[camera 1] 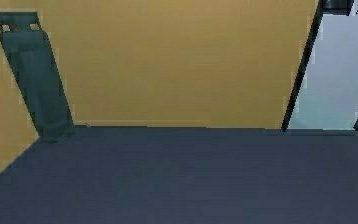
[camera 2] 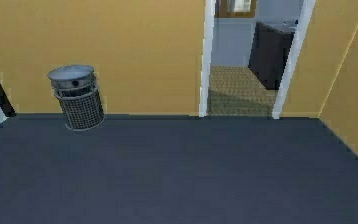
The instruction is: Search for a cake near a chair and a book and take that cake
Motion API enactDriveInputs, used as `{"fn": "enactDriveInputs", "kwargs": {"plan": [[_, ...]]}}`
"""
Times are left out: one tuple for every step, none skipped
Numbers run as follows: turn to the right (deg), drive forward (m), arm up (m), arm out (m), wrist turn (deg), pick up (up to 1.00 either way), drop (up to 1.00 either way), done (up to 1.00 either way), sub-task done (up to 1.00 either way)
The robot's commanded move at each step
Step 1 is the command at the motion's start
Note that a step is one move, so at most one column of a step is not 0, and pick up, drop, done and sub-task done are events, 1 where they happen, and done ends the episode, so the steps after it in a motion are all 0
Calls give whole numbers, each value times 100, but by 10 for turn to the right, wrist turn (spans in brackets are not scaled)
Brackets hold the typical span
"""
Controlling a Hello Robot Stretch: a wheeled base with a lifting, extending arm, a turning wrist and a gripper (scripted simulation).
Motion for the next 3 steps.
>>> {"fn": "enactDriveInputs", "kwargs": {"plan": [[450, 0, 0, 0, 0, 0, 0, 0, 0], [450, 0, 0, 0, 0, 0, 0, 0, 0], [180, 0, 0, 0, 0, 0, 0, 0, 0]]}}
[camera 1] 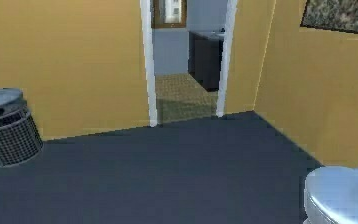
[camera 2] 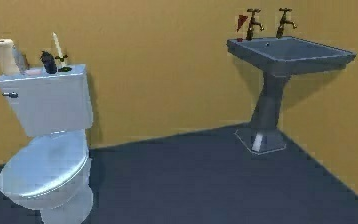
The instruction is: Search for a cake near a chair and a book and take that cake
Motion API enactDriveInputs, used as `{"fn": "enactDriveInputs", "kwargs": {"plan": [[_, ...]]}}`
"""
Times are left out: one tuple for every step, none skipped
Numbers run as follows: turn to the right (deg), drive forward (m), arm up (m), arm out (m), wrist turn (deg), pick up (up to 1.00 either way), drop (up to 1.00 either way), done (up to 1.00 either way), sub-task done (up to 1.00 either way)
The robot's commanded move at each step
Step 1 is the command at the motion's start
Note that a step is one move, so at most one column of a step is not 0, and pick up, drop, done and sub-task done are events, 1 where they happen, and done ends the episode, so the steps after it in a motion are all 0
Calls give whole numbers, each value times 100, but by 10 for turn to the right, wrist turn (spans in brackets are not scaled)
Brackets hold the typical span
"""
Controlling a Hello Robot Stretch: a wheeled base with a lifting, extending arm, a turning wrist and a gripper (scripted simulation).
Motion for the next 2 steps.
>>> {"fn": "enactDriveInputs", "kwargs": {"plan": [[0, 90, 0, 0, 0, 0, 0, 0, 0], [180, 0, 0, 0, 0, 0, 0, 0, 0]]}}
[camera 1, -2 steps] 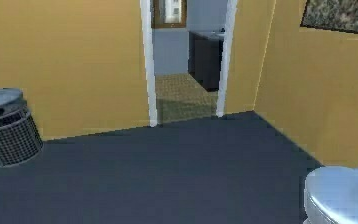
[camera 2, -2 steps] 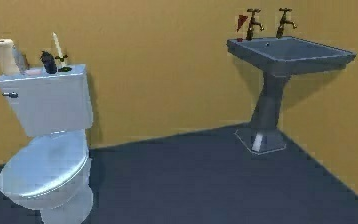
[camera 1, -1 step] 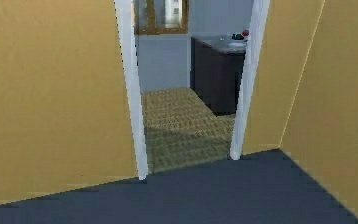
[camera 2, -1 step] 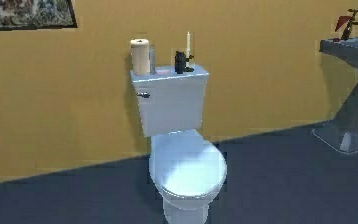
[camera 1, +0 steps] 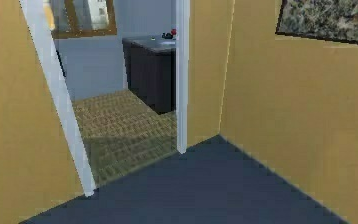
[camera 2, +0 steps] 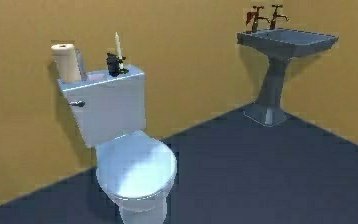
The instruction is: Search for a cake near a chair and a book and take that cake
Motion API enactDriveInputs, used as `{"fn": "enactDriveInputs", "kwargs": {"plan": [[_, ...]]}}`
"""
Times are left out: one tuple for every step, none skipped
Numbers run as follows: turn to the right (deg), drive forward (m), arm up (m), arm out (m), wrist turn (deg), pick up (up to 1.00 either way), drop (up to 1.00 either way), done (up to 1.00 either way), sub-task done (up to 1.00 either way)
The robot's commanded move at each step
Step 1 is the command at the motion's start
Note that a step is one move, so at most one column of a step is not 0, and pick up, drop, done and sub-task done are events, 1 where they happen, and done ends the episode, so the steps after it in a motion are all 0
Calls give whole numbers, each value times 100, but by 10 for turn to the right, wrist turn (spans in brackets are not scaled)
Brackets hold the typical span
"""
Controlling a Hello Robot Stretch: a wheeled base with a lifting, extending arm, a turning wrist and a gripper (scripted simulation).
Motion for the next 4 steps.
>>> {"fn": "enactDriveInputs", "kwargs": {"plan": [[0, 100, 0, 0, 0, 0, 0, 0, 0], [90, 0, 0, 0, 0, 0, 0, 0, 0], [0, 10, 0, 0, 0, 0, 0, 0, 0], [-390, 0, 0, 0, 0, 0, 0, 0, 0]]}}
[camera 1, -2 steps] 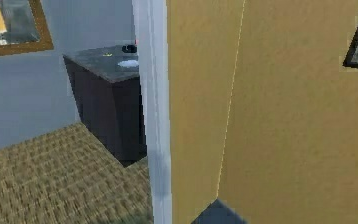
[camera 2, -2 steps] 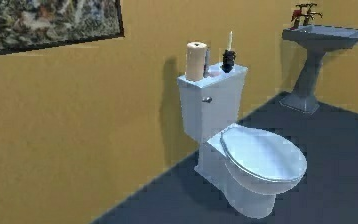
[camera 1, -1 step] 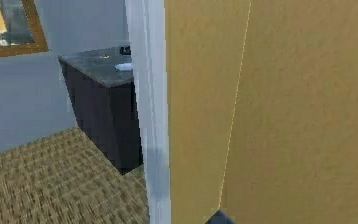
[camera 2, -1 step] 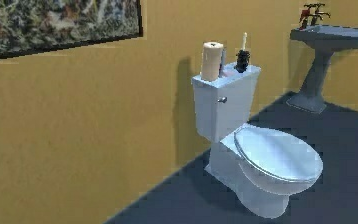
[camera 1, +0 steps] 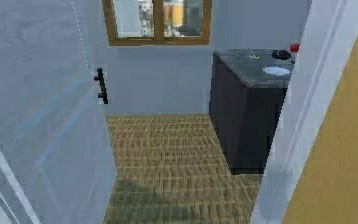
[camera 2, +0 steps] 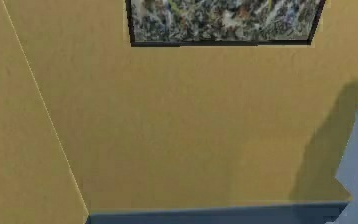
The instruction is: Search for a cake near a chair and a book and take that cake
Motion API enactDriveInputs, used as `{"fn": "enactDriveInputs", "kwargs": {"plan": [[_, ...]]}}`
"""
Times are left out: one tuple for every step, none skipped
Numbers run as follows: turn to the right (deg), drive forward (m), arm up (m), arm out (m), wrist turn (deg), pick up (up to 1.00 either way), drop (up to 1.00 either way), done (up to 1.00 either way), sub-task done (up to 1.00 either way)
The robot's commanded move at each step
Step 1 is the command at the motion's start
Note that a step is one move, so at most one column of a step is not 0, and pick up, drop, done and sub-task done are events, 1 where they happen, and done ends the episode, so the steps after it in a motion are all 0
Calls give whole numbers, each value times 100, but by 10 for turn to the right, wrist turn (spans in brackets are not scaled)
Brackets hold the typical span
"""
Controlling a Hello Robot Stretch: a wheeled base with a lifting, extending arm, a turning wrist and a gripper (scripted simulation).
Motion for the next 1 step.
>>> {"fn": "enactDriveInputs", "kwargs": {"plan": [[0, 100, 0, 0, 0, 0, 0, 0, 0]]}}
